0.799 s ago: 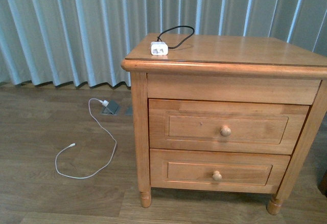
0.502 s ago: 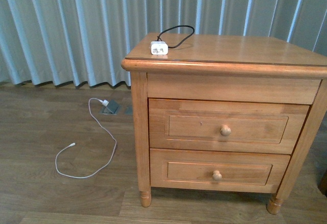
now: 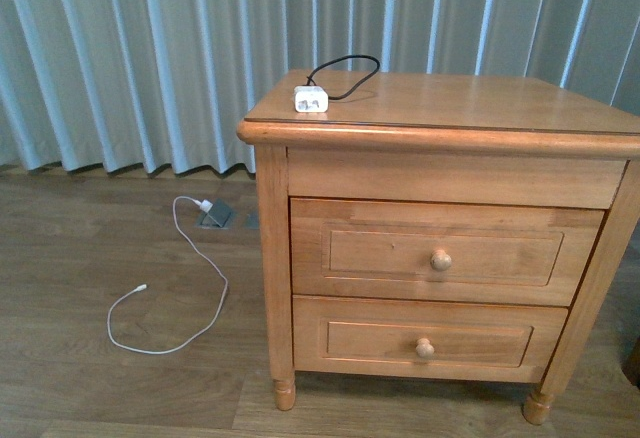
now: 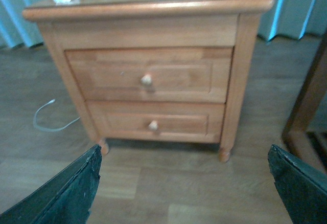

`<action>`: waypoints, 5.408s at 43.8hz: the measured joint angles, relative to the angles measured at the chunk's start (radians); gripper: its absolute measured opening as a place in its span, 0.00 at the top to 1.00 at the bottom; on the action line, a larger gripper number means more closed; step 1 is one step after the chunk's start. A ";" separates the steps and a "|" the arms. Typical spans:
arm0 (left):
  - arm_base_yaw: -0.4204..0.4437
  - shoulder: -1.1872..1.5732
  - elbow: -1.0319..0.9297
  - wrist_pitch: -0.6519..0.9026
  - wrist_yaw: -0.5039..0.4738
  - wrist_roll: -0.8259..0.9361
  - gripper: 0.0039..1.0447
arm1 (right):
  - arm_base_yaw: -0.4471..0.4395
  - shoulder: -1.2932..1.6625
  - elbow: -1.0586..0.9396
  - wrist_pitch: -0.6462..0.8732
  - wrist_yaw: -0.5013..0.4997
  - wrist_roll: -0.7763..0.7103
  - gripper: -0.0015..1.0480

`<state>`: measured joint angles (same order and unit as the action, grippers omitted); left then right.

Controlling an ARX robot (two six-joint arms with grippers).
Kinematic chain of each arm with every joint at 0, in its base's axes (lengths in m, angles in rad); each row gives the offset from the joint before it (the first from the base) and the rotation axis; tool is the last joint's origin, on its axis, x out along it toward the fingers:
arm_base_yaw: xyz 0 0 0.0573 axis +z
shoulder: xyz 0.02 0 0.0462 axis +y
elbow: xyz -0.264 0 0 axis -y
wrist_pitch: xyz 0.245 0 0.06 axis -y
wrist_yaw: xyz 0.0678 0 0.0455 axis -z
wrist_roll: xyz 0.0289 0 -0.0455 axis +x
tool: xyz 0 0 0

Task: Put charger into drawer

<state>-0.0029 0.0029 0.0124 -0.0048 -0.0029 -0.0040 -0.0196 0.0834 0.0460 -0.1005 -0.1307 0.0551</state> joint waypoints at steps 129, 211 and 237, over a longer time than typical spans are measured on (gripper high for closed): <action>0.000 0.000 0.000 0.000 0.000 0.000 0.06 | 0.307 2.354 1.250 0.915 0.459 -0.113 0.08; 0.000 0.000 0.000 0.000 0.000 0.000 0.06 | 0.328 1.738 0.347 0.950 0.095 0.006 0.79; 0.000 0.000 0.000 0.000 0.000 0.000 0.06 | 0.135 0.862 0.284 0.327 -0.101 0.091 0.08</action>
<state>-0.0029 0.0025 0.0124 -0.0048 -0.0025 -0.0040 0.1158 0.9455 0.3298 0.2264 -0.2321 0.1463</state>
